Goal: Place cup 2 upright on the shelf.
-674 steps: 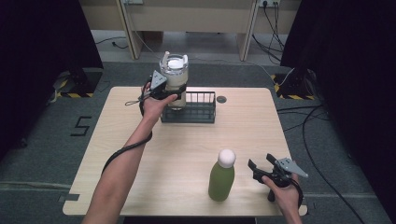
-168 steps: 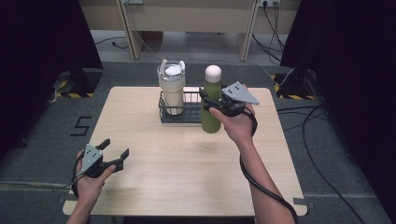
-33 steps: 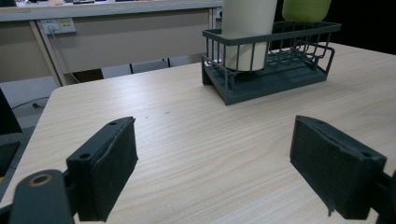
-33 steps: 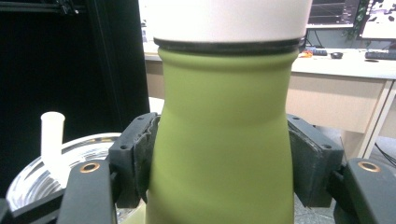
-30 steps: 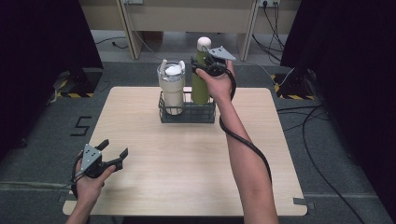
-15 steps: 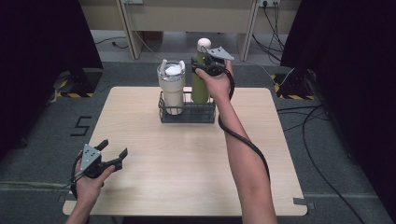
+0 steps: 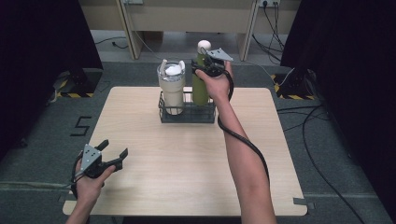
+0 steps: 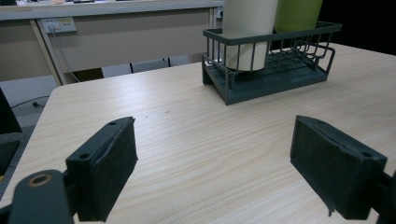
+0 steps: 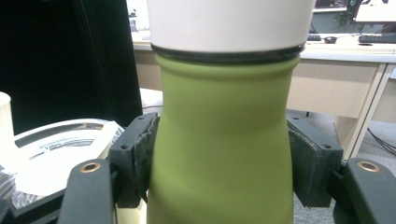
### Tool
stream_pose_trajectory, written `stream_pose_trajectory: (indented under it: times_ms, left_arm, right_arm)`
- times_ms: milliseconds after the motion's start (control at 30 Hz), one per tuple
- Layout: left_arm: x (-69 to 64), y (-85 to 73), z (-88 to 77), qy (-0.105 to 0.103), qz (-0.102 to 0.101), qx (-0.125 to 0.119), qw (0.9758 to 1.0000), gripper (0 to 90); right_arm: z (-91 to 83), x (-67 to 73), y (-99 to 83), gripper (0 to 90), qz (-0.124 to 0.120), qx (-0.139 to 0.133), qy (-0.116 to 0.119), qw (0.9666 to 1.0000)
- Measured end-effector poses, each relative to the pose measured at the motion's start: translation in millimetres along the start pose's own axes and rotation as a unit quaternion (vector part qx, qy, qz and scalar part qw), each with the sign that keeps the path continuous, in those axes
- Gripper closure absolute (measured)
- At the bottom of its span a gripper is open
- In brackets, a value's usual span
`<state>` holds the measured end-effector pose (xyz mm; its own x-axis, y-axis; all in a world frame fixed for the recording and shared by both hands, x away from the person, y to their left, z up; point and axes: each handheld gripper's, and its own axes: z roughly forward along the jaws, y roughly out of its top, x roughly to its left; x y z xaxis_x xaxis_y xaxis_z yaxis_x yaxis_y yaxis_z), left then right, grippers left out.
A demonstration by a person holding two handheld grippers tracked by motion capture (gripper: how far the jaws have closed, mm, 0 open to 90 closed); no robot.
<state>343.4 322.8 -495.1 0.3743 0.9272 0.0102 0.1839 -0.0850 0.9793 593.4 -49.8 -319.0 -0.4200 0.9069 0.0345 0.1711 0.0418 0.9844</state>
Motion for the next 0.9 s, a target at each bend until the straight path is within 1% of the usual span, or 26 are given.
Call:
stream_pose_trajectory:
  times_ms: [900]
  left_arm:
    - [-0.5, -0.1, 0.3, -0.002, 0.000, -0.001, 1.0000, 14.0]
  right_arm:
    - [12.9, -2.1, -20.2, 33.9, 0.006, 0.025, -0.007, 0.9996]
